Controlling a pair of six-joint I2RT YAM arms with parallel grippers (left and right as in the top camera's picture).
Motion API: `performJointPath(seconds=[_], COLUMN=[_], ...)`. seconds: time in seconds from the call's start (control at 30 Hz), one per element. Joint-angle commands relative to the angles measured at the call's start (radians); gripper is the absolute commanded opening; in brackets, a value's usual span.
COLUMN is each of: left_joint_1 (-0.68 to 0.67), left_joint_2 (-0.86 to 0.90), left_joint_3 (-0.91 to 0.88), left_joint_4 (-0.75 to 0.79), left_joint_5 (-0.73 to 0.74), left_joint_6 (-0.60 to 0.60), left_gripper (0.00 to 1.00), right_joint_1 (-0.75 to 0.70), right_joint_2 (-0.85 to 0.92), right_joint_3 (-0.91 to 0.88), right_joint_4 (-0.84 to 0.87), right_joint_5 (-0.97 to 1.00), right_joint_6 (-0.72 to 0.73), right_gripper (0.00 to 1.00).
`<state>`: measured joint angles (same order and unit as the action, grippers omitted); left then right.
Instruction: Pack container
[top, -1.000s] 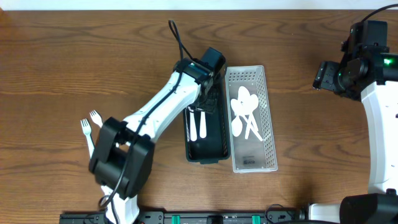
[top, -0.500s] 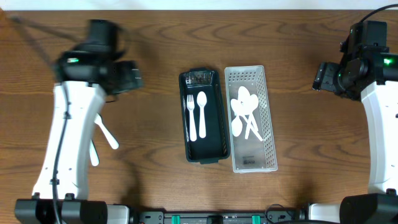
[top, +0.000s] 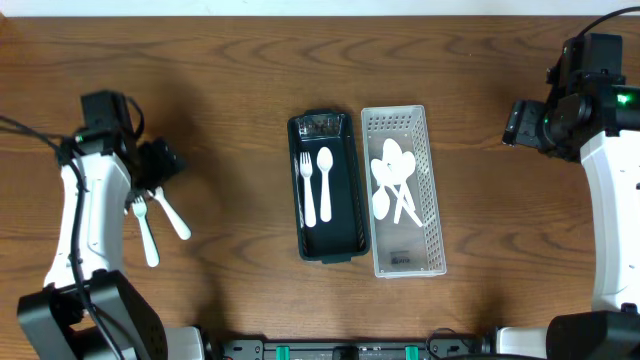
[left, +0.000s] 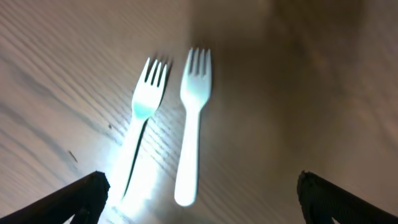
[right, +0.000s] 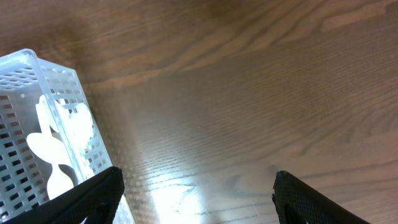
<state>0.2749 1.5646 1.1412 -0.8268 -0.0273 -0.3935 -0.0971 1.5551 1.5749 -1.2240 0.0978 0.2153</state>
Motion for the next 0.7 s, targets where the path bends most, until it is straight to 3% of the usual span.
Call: performJointPath(seconds=[0.0,0.67], left_joint_1=[0.019,0.022], left_joint_2=[0.006,0.211], left_joint_3=[-0.082,-0.140], left_joint_4=[0.051,0.212], left_joint_5=[0.019,0.019], left_joint_6=[-0.012,-0.003], left_gripper=[0.99,0.99], right_joint_1=[-0.001,-0.001], right_joint_2=[0.003,0.003], right_joint_3=[-0.001,-0.001], right_joint_4=[-0.005,-0.033], right_joint_5=[0.003,0.003], right_joint_6=[-0.015,-0.014], right_gripper=[0.81,0.80])
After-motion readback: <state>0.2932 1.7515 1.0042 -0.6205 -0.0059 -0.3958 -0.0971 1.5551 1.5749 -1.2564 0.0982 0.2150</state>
